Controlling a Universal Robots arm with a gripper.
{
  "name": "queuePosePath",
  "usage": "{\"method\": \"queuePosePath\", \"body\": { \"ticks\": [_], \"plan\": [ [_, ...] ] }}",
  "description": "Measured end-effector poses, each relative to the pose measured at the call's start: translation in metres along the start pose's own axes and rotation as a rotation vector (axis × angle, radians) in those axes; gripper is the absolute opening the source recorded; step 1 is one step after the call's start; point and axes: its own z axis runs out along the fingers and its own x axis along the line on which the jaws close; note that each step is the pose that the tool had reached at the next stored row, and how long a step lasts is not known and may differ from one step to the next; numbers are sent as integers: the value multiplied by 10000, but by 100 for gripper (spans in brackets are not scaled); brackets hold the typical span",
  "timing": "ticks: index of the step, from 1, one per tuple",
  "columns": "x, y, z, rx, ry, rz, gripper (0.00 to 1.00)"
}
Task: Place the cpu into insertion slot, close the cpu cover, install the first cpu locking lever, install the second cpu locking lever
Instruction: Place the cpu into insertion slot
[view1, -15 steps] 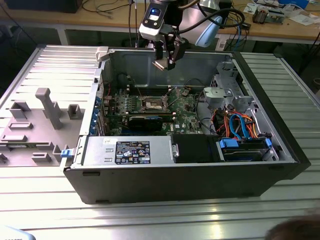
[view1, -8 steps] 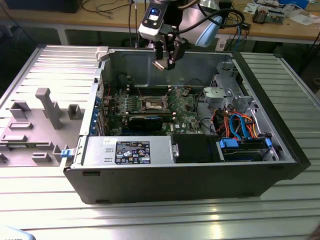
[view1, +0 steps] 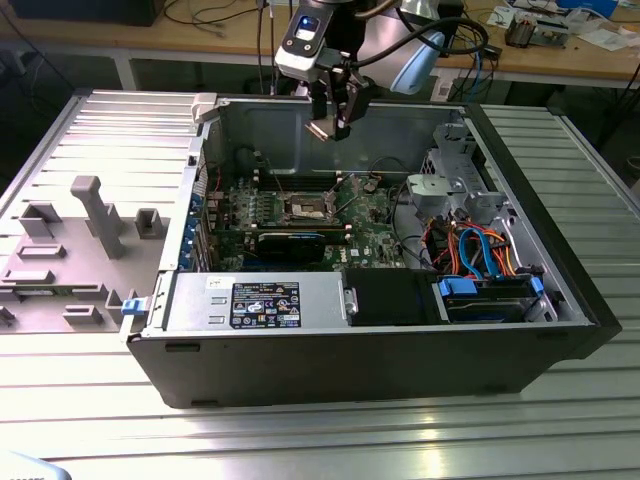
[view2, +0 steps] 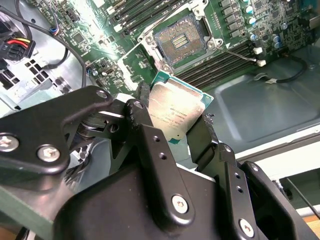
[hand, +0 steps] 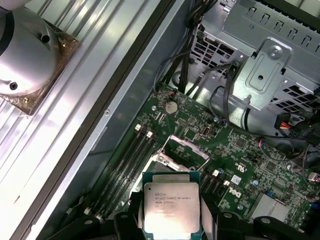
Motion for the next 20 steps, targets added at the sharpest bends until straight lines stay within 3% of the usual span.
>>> {"method": "queuePosePath", "body": {
  "ticks": [7, 20],
  "plan": [
    [0, 0, 4, -8, -42, 471, 54],
    [0, -1, 9, -12, -64, 706, 54]
  ]
}}
